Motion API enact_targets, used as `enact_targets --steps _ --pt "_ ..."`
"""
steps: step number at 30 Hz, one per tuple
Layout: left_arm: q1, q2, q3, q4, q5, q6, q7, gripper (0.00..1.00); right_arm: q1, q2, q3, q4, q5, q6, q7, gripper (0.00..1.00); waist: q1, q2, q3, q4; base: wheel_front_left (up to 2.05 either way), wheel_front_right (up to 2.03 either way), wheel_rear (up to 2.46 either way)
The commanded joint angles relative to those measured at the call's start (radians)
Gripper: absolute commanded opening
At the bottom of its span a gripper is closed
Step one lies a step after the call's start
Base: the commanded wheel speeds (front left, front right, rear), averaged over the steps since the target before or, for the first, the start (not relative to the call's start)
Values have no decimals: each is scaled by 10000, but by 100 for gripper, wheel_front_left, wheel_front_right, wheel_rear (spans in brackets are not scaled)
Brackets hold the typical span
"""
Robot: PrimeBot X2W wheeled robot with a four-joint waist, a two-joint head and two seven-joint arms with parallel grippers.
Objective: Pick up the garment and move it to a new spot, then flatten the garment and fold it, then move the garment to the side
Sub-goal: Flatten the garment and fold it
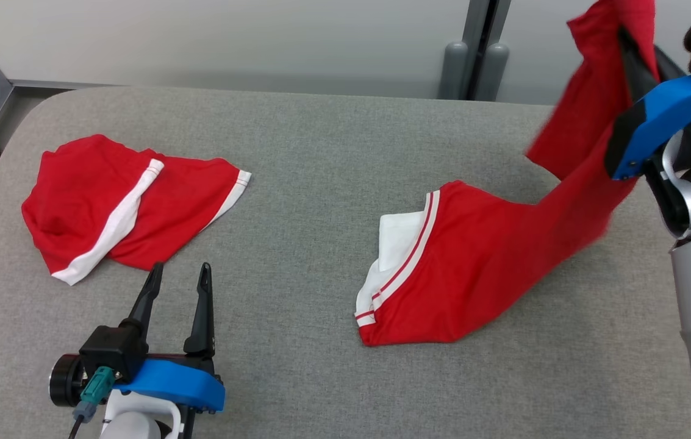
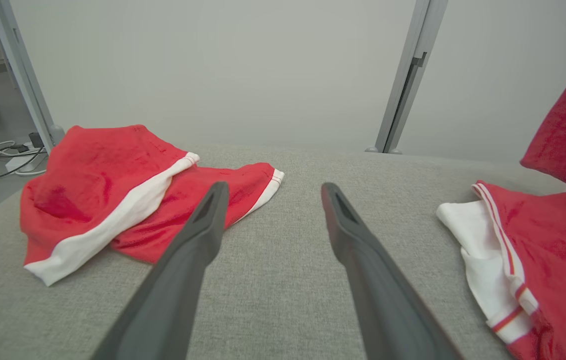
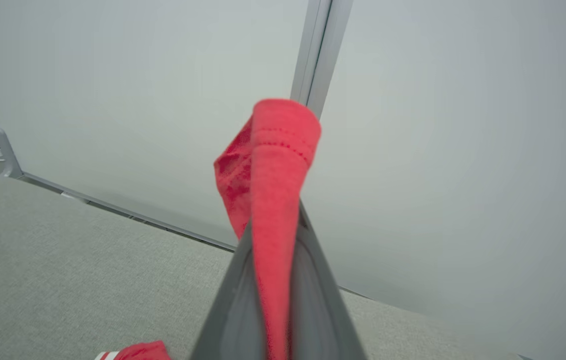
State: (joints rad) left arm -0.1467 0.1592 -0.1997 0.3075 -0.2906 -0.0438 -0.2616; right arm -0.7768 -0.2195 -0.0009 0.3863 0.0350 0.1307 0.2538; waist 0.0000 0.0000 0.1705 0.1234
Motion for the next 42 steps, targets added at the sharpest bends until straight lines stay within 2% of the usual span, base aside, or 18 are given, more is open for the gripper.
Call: enact_targets --steps 1,5,11,16,22,23,24,29,36,42 --pt "34 66 58 -43 -19 32 -39 100 -18 40 -135 -86 99 1 -274 0 0 0 -91 -87 0 0 0" --pt "201 98 68 -126 -32 80 -42 100 897 318 -1159 -739 382 2 -1088 0 0 0 -220 -285 0 0 0" --pt "255 158 81 -278 -66 146 -42 100 3655 1186 -3340 -1648 810 2 -1644 0 0 0 -204 -602 0 0 0" --pt "169 276 155 -403 -91 237 -4 100 5344 1639 -4356 -1471 1069 4 -1895 0 0 0 -126 -970 0 0 0" --pt "184 411 184 -474 -153 285 69 100 6024 1676 -4772 -515 1346 2 -2321 0 0 0 -124 -1373 0 0 0" --pt "205 416 169 -491 -164 294 76 100 6060 1678 -4785 -320 1368 2 -2343 43 0 0 -134 -1418 0 0 0" --pt "231 431 166 -499 -173 302 89 100 6108 1681 -4736 -130 1395 4 -2387 100 0 0 -153 -1473 0 0 0" --pt "301 422 82 -515 -170 324 118 100 6365 1678 -4094 82 1279 2 -2923 100 0 0 -235 -1614 0 0 0" --pt "396 416 -7 -494 -196 347 103 100 6802 1682 -2619 -881 602 2 -4144 100 0 0 -383 -1727 0 0 0" --pt "142 346 -363 -407 -122 150 324 100 6968 1680 -1583 -2031 67 2 -3929 100 0 0 -408 -1843 0 0 0"
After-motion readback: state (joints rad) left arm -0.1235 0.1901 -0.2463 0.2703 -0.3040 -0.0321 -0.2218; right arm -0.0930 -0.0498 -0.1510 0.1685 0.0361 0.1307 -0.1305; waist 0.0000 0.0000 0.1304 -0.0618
